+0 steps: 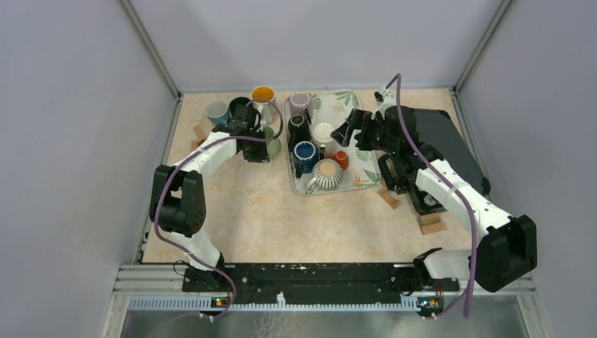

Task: Turn the mug right side up
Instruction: Place the cup at the center of the board.

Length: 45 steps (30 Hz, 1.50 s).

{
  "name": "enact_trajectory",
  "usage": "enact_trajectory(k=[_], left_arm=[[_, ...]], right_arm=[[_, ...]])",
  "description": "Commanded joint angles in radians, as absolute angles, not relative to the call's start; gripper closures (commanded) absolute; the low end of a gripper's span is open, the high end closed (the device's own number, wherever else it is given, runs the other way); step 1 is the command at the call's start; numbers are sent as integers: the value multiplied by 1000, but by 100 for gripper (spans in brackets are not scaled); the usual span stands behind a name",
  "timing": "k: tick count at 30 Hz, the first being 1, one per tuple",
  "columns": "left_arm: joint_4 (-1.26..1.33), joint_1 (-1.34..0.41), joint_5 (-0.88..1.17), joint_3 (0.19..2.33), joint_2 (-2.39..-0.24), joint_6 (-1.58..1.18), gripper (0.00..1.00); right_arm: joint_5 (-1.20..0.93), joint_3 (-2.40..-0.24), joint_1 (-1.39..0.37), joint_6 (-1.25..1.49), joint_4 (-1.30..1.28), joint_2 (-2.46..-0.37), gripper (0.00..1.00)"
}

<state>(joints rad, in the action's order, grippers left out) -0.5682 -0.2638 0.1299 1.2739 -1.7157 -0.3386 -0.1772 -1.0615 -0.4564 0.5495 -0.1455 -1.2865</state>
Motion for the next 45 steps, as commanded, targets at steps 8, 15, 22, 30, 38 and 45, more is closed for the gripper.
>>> enact_trajectory(k=[8,15,22,30,38,45], left_arm=[[-529,-274,36,1417,-1790,-270,100],[-553,-274,15,1477,-1848,-245,100],[-570,-275,16,1522,-1895,-225,100],[-589,-275,9,1560,-1939,-213,90],[-593,-276,-25,1578,-1950,-207,73],[-607,-275,-30,1601,-1959,-204,52]], right_arm=[[-154,-1071,-466,510,-166,-1258,1],[-148,-1069,-466,498,-177,-1250,1],[-152,-1073,-466,490,-191,-1253,1],[-150,-1074,-466,485,-205,-1264,1],[-155,-1075,-466,481,-210,-1284,1],[-156,-1096,-466,477,-224,-1313,1]])
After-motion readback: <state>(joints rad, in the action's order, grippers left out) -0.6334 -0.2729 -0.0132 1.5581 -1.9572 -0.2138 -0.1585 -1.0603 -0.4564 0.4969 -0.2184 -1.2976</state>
